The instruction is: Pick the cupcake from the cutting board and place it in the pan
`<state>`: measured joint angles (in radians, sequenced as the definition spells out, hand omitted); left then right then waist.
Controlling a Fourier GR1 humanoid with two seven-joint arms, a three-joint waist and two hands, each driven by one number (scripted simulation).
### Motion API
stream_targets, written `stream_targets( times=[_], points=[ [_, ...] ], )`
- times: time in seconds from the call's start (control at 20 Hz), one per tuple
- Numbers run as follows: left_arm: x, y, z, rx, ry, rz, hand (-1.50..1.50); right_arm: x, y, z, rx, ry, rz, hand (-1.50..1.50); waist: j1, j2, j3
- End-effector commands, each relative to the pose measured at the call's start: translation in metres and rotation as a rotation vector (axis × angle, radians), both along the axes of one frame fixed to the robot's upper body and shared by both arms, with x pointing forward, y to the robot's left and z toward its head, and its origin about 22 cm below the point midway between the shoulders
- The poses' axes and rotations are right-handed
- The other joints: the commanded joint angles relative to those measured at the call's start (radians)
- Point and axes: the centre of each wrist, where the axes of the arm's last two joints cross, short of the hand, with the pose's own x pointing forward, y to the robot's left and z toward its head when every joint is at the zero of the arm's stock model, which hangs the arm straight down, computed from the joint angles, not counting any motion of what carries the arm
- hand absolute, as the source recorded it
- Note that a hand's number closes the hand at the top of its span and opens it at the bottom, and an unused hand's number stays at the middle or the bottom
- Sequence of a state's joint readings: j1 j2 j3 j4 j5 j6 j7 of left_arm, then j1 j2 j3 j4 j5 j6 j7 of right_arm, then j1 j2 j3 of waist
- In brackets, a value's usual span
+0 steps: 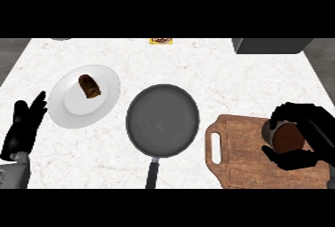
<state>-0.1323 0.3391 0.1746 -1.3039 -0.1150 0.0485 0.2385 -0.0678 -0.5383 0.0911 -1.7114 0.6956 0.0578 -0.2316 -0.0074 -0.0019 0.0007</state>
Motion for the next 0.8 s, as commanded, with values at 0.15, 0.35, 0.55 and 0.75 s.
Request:
stream_targets(
  times=[0.15, 0.35, 0.55, 0.75],
  points=[
    [-0.002, 0.017, 0.014, 0.007, 0.009, -0.004, 0.0, 0.003, 0.052, 0.007, 0.13, -0.048, 0.074, 1.5, 0.012, 0.001, -0.001],
    [0.003, -0.009, 0.003, -0.01, -0.001, -0.026, 0.0, 0.034, 0.089, 0.02, 0.191, 0.005, 0.072, 1.5, 0.017, 0.003, -0.001],
    [-0.002, 0.01, -0.003, -0.005, -0.002, -0.009, 0.0, 0.042, 0.129, 0.0, 0.247, 0.05, 0.063, 1.5, 0.017, 0.003, -0.001],
    [0.004, -0.002, -0.003, -0.005, 0.006, -0.027, 0.0, 0.082, 0.167, 0.017, 0.29, 0.117, 0.09, 1.5, 0.022, 0.006, -0.001]
  ],
)
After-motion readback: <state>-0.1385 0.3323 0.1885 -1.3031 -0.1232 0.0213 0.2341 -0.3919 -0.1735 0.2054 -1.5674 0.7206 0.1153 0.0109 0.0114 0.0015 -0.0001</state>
